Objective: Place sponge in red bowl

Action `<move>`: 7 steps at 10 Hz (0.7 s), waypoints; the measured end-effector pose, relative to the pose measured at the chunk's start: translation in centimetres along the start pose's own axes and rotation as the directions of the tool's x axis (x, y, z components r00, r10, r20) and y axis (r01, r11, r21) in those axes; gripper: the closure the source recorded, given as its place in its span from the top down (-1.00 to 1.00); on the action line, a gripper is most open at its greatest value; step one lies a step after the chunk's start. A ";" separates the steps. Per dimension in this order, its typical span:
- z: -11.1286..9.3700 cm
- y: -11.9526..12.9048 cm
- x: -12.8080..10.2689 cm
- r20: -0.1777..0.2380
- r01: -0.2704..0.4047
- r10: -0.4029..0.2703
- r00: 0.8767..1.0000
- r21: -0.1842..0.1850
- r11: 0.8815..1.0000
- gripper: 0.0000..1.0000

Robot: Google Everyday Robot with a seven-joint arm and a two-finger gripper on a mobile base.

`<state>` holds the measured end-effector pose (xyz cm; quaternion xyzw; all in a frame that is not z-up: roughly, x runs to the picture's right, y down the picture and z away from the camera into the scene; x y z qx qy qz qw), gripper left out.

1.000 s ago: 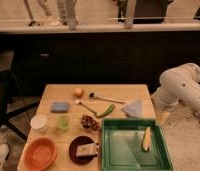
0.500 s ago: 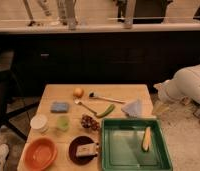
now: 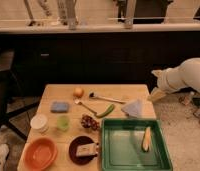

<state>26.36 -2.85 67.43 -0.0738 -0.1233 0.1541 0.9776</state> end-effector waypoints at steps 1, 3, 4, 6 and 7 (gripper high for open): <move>0.3 -1.3 -0.9 0.045 0.003 -0.004 0.999 0.014 1.000 0.60; 1.1 -3.1 -3.2 0.121 0.024 -0.027 0.992 0.024 0.999 0.60; 1.5 -3.7 -4.8 0.167 0.037 -0.041 0.985 0.026 0.999 0.60; 1.8 -4.2 -6.3 0.225 0.048 -0.053 0.973 0.027 0.998 0.60; 1.8 -4.2 -6.2 0.225 0.047 -0.052 0.973 0.027 0.999 0.60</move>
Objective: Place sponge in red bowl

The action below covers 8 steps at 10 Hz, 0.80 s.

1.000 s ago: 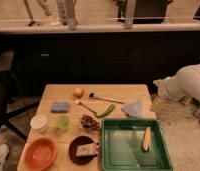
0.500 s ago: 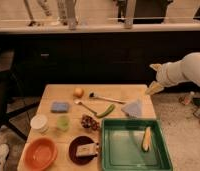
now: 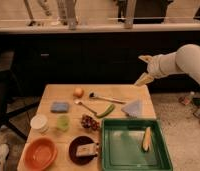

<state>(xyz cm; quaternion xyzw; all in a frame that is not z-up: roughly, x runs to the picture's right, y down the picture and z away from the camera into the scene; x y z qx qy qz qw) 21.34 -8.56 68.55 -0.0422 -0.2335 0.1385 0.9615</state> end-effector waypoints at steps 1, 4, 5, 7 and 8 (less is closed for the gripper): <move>-0.1 0.0 0.1 -0.001 -0.001 0.001 1.000 0.001 1.000 0.60; 0.0 0.0 -0.1 0.001 0.000 0.000 1.000 0.000 1.000 0.60; 0.1 0.0 -0.1 0.005 0.001 0.000 1.000 -0.003 1.000 0.60; 1.5 0.6 -0.6 0.022 0.022 -0.021 1.000 -0.048 0.999 0.60; 2.4 1.0 -1.4 0.031 0.034 -0.032 0.999 -0.070 0.997 0.60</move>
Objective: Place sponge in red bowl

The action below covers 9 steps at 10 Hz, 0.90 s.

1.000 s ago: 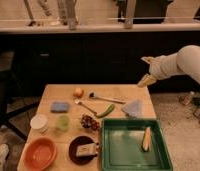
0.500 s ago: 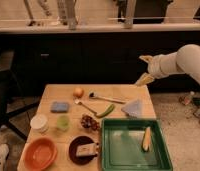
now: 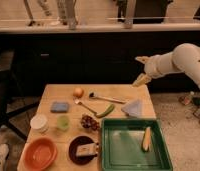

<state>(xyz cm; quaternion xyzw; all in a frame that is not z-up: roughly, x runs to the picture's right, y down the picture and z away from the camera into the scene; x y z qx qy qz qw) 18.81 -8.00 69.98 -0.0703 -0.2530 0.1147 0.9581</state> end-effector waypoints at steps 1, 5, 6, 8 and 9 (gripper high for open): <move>1.3 0.6 -0.7 0.003 0.017 -0.017 1.000 -0.039 0.999 0.60; 8.2 3.4 -3.1 0.018 0.090 -0.088 0.996 -0.212 0.973 0.60; 9.9 4.2 -3.1 0.017 0.102 -0.100 0.995 -0.251 0.963 0.60; 12.6 5.2 -3.7 0.014 0.123 -0.125 0.992 -0.311 0.942 0.60; 13.7 5.6 -4.1 0.011 0.136 -0.140 0.990 -0.333 0.933 0.60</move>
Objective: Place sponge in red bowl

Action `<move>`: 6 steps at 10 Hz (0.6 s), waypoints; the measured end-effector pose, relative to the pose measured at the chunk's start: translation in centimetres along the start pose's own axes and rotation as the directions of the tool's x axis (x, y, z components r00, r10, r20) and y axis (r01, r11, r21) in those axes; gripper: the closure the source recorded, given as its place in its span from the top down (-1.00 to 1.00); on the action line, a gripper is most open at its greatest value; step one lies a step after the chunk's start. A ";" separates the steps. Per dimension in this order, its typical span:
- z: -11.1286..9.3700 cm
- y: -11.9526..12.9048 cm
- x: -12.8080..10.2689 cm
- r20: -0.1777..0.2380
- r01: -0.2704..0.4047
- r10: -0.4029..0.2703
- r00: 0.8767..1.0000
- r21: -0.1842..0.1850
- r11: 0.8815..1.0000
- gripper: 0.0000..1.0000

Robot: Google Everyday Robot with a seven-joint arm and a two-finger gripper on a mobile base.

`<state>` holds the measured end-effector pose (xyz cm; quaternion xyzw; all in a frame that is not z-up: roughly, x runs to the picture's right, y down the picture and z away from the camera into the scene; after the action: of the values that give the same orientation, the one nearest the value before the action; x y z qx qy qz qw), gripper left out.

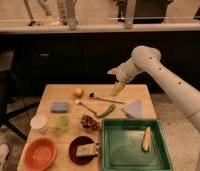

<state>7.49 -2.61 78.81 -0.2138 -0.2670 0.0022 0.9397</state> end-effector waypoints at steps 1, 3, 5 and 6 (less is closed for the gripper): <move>0.8 0.0 -0.2 -0.004 0.009 -0.009 1.000 -0.008 1.000 0.60; 3.0 0.2 -1.4 -0.010 0.017 -0.017 1.000 -0.012 1.000 0.60; 4.0 0.4 -2.3 -0.005 0.029 -0.029 1.000 -0.022 0.999 0.60; 4.0 0.4 -2.2 -0.006 0.027 -0.027 1.000 -0.021 0.999 0.60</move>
<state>3.66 -0.92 80.63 -0.2200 -0.2668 -0.0140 0.9382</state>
